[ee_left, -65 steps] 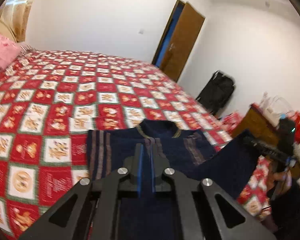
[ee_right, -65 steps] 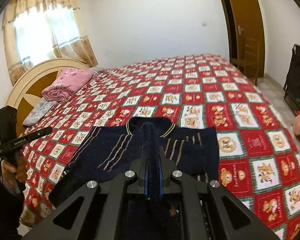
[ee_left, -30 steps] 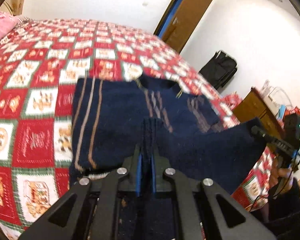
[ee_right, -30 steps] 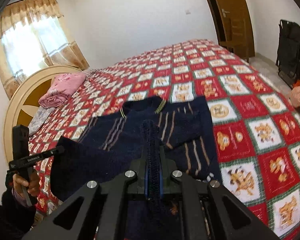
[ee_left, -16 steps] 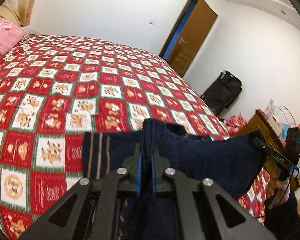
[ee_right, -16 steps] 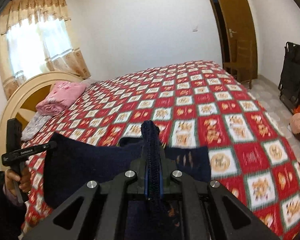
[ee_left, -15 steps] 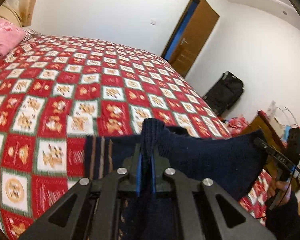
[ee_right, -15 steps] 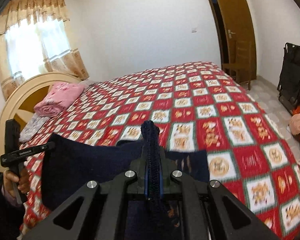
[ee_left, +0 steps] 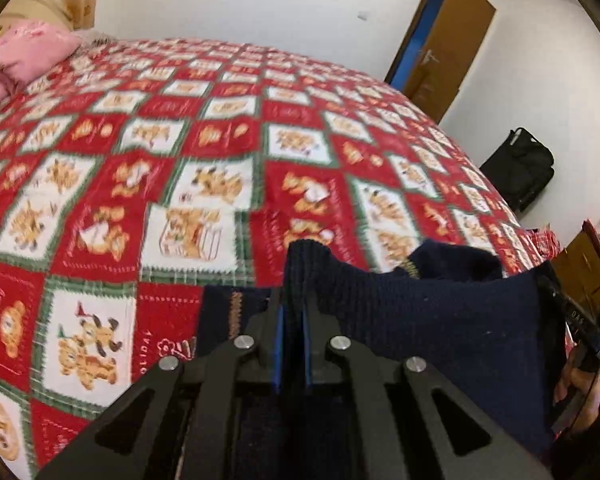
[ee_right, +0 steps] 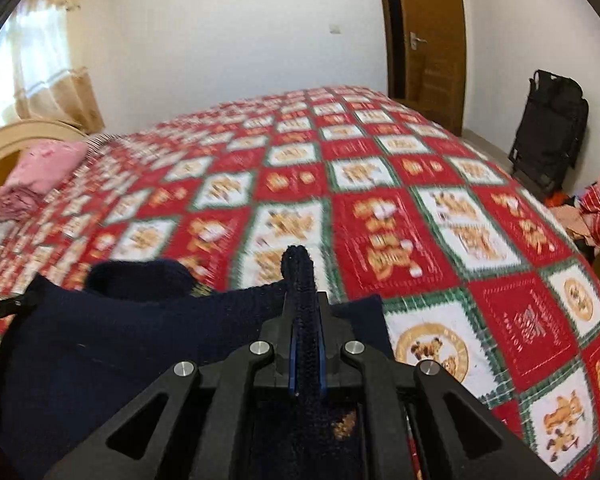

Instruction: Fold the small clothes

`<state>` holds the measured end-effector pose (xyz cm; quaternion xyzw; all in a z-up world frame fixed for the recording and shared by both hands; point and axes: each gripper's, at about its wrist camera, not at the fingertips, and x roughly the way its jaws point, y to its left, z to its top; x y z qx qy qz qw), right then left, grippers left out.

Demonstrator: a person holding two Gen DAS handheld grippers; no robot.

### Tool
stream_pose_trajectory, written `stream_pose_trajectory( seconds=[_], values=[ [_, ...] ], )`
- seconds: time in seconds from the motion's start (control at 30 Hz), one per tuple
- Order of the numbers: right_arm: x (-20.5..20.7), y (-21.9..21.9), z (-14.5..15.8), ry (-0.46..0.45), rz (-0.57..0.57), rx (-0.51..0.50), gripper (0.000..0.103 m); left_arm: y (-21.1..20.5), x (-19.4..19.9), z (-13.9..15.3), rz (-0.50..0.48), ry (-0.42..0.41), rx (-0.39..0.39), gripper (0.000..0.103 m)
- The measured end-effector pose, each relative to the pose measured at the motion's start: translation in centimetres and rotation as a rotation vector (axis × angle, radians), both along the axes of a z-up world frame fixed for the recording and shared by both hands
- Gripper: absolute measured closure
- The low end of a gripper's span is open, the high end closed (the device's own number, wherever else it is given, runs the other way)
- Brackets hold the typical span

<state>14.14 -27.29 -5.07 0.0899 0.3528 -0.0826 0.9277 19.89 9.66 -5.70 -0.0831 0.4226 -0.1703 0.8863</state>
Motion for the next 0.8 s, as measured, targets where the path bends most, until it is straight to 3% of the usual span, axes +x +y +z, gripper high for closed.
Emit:
stream_pose_trajectory(
  seconds=[0.2, 0.27, 0.37, 0.47, 0.5, 0.53, 0.57, 0.6, 0.63, 0.67, 0.73, 0.8],
  values=[
    [1.2, -0.6, -1.1, 0.078, -0.028, 0.015, 0.096, -0.4, 0.6, -0.6, 0.005, 0.008, 0.017, 0.094],
    [2.1, -0.8, -2.1, 0.138, -0.023, 0.027, 0.096, -0.8, 0.7, -0.8, 0.006, 0.018, 0.043, 0.09],
    [2.3, -0.6, -1.7, 0.16, 0.007, 0.013, 0.095, -1.0, 1.0, -1.0, 0.005, 0.034, 0.083, 0.085],
    [0.7, -1.7, 0.6, 0.101, 0.079, 0.101, 0.095, -1.3, 0.3, 0.2, -0.01, 0.022, 0.149, 0.083],
    [-1.1, -2.7, 2.2, 0.025, 0.081, 0.177, 0.093, -1.2, -0.5, 1.1, -0.022, 0.002, 0.174, 0.084],
    [-2.7, -3.6, 3.4, -0.036, 0.08, 0.24, 0.088, -1.0, -1.5, 2.1, -0.038, -0.029, 0.187, 0.083],
    [-5.4, -4.9, 5.0, -0.113, 0.065, 0.316, 0.084, -0.5, -2.5, 3.2, -0.05, -0.056, 0.186, 0.072],
    [-7.4, -5.8, 6.0, -0.149, 0.04, 0.339, 0.07, 0.1, -3.5, 4.0, -0.058, -0.076, 0.176, 0.064],
    [-8.6, -6.1, 6.6, -0.161, 0.015, 0.34, 0.052, 0.9, -4.6, 4.9, -0.063, -0.093, 0.156, 0.046],
    [-11.1, -6.5, 7.1, -0.175, -0.021, 0.328, 0.046, 1.7, -5.8, 5.5, -0.061, -0.109, 0.132, 0.037],
    [-13.9, -6.4, 7.2, -0.173, -0.017, 0.315, 0.044, 3.0, -7.9, 5.8, -0.069, -0.116, 0.092, 0.036],
    [-16.9, -5.1, 6.5, -0.089, -0.052, 0.221, 0.044, 3.6, -9.4, 5.4, -0.067, -0.104, 0.065, 0.036]
  ],
)
